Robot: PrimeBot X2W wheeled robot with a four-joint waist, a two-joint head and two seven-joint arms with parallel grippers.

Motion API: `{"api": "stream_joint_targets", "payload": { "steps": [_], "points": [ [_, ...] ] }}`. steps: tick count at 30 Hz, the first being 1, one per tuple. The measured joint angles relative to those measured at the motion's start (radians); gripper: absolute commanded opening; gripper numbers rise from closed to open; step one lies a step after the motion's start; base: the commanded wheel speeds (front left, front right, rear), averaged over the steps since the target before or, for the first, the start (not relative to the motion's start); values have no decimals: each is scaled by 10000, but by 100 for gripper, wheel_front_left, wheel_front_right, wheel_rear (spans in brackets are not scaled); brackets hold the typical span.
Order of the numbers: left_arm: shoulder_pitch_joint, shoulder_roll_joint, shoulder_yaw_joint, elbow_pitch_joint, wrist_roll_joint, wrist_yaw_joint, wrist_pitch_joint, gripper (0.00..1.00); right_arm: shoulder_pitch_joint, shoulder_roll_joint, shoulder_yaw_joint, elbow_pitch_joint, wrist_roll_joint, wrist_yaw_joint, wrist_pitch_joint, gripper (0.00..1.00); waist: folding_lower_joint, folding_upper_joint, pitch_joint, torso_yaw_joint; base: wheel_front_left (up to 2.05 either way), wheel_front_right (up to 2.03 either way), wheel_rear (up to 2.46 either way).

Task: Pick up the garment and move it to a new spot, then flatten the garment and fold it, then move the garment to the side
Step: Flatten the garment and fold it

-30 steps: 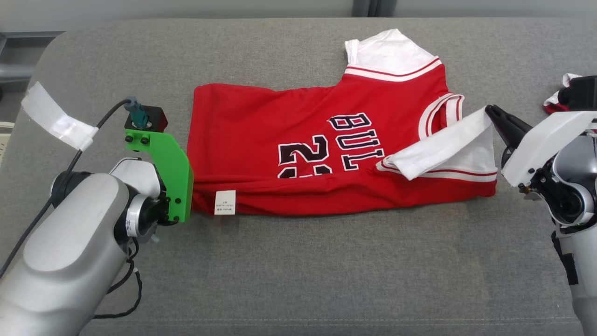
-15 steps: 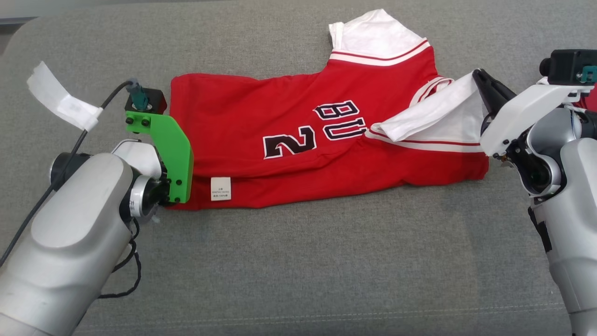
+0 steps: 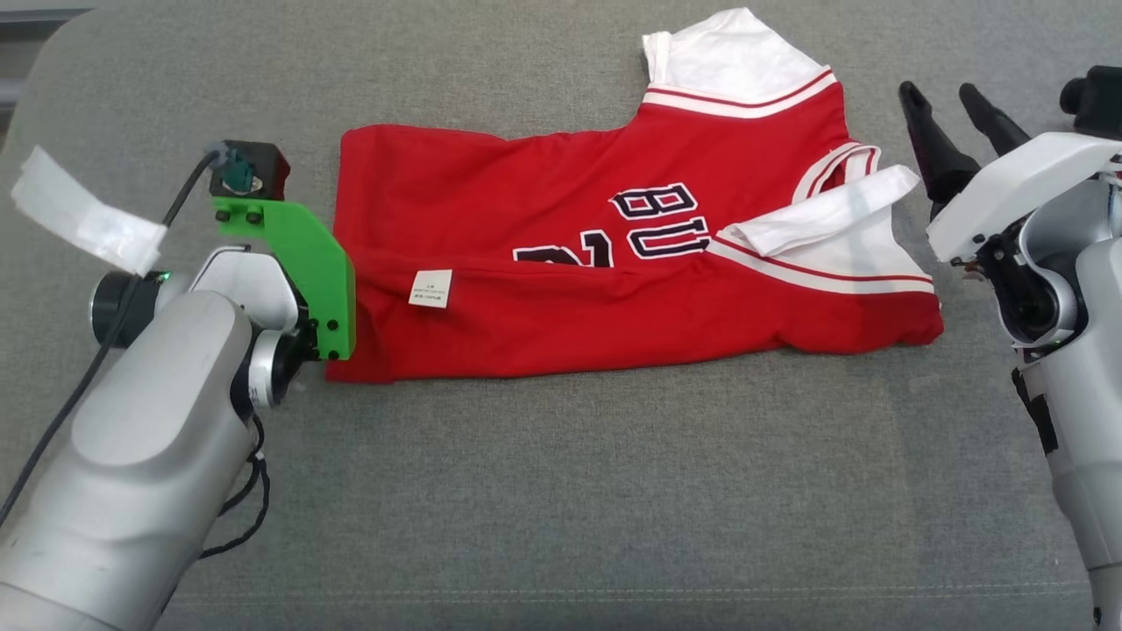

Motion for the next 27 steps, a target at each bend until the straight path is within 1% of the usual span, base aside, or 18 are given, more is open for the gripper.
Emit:
{"api": "stream_joint_targets", "payload": {
  "steps": [4, 6, 9, 10, 16, 19, 20, 23, 27],
  "points": [
    [693, -23, 188, -130, 61, 161, -1296, 100, 463, -203, -458, -282, -257, 0, -251, 100, 0, 0, -234, 139, 0, 0, 0],
    [1103, -50, 326, -272, 111, 263, -2071, 100, 872, -240, -729, -462, -523, 0, -376, 100, 0, 1, -387, 208, 0, 0, 0],
    [1778, -63, 600, -606, 199, 548, -3478, 100, 1509, -180, -1160, -796, -1110, 2, -462, 100, 0, 0, -643, 299, 0, 0, 0],
    [1973, -81, 665, -731, 274, 631, -3983, 100, 1732, -92, -1409, -876, -1285, 0, -510, 100, 0, 0, -734, 326, 0, 0, 0],
    [3483, -270, 901, -1325, 349, 861, -5950, 100, 2935, 794, -2594, -1312, -2355, 2, -709, 100, -1, 0, -1273, 444, 0, 0, 0],
    [4004, -337, 1106, -1524, 336, 859, -6959, 100, 3360, 1266, -2976, -1427, -2769, 0, -709, 100, -1, 0, -1522, 472, 0, 0, 0],
    [4186, -360, 1137, -1538, 336, 857, -7229, 100, 3494, 1407, -3060, -1446, -2867, 0, -654, 100, -1, 0, -1601, 478, 0, 0, 0],
    [4628, -387, 1131, -1463, 334, 853, -7614, 100, 3788, 1703, -3296, -1452, -3195, 0, -481, 100, -1, 0, -1820, 486, 0, 0, 0],
    [4752, -546, 840, -1266, 364, 755, -7672, 100, 4034, 1918, -3501, -1360, -3620, 0, -249, 100, -1, 0, -1993, 497, 0, 0, 0]
  ]
}}
